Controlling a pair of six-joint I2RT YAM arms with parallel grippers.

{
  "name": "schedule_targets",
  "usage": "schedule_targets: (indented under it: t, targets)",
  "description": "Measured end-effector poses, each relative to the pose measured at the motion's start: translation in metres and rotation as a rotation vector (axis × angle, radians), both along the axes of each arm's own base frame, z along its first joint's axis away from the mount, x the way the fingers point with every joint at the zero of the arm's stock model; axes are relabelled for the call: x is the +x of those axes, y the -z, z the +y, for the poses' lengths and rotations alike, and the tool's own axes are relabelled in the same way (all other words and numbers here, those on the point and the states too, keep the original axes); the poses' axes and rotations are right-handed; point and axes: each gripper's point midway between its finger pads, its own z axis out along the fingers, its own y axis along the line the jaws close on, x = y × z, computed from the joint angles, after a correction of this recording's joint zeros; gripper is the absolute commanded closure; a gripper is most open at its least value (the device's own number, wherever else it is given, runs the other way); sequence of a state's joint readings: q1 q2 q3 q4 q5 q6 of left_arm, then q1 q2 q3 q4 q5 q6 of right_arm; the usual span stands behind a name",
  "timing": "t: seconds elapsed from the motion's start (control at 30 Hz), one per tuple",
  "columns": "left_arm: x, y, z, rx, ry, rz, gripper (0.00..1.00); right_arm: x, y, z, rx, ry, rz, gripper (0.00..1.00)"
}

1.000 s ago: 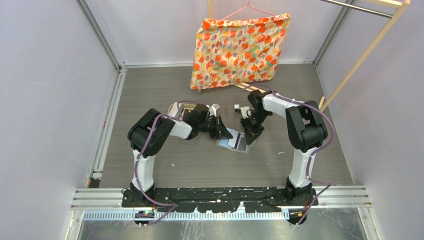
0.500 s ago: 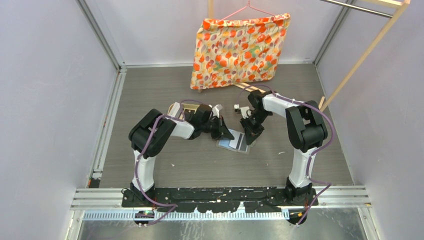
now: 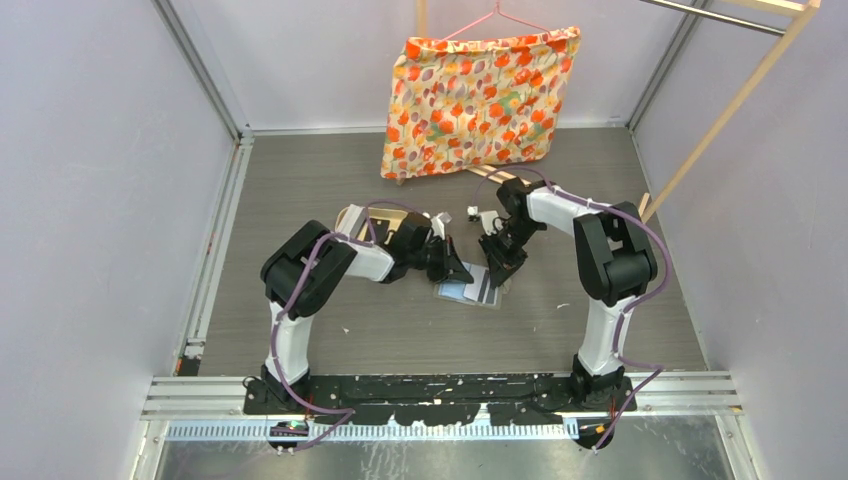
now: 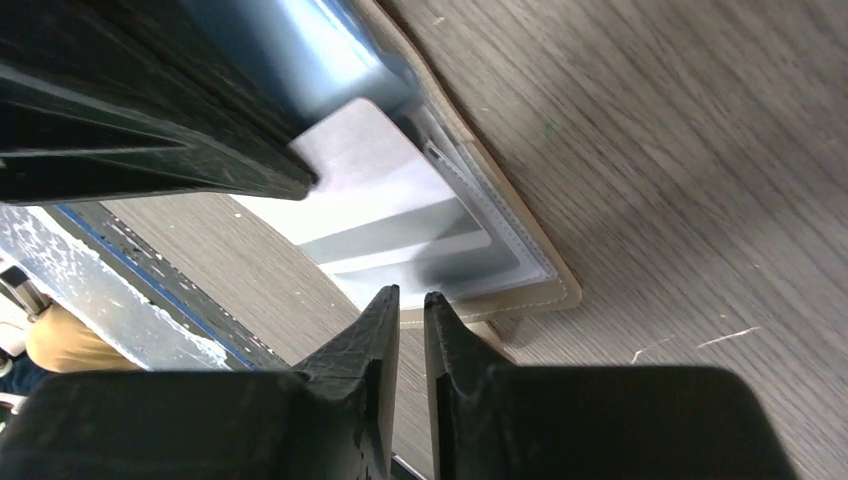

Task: Put the credit cards into the card holder
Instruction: Insert the credit card into the card holder.

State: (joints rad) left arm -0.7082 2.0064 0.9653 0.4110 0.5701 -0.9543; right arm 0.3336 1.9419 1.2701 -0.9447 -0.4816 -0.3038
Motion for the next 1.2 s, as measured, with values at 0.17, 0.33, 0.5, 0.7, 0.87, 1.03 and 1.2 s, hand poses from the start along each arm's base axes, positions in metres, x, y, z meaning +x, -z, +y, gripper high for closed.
schedule_targets:
  t: [0.17,0.33,0.5,0.7,0.87,1.03,1.2]
  targets:
    - [-0.003,0.001,-0.004,0.005,0.001,-0.006,0.95,0.003,-0.012,0.006,0.049,-0.018,-0.036,0.76]
    - [-0.004,0.000,-0.006,0.014,-0.006,-0.021,0.88,0.002,-0.029,0.017,0.130,-0.029,-0.061,0.76]
    - [-0.004,-0.001,-0.008,0.027,-0.010,-0.052,0.81,-0.002,-0.035,0.030,0.211,-0.012,-0.020,0.81]
    - [-0.004,-0.004,-0.006,0.040,-0.029,-0.079,0.76,0.000,-0.026,0.037,0.226,0.037,0.027,0.88]
    - [-0.002,-0.006,-0.003,0.050,-0.049,-0.094,0.72,0.000,-0.012,0.033,0.187,0.052,0.052,0.90]
    - [0.001,-0.009,0.001,0.071,-0.066,-0.110,0.69,0.002,-0.004,0.026,0.134,0.057,0.046,0.90]
    - [0.002,-0.010,0.004,0.091,-0.075,-0.118,0.68,0.002,0.002,0.021,0.106,0.063,0.052,0.90]
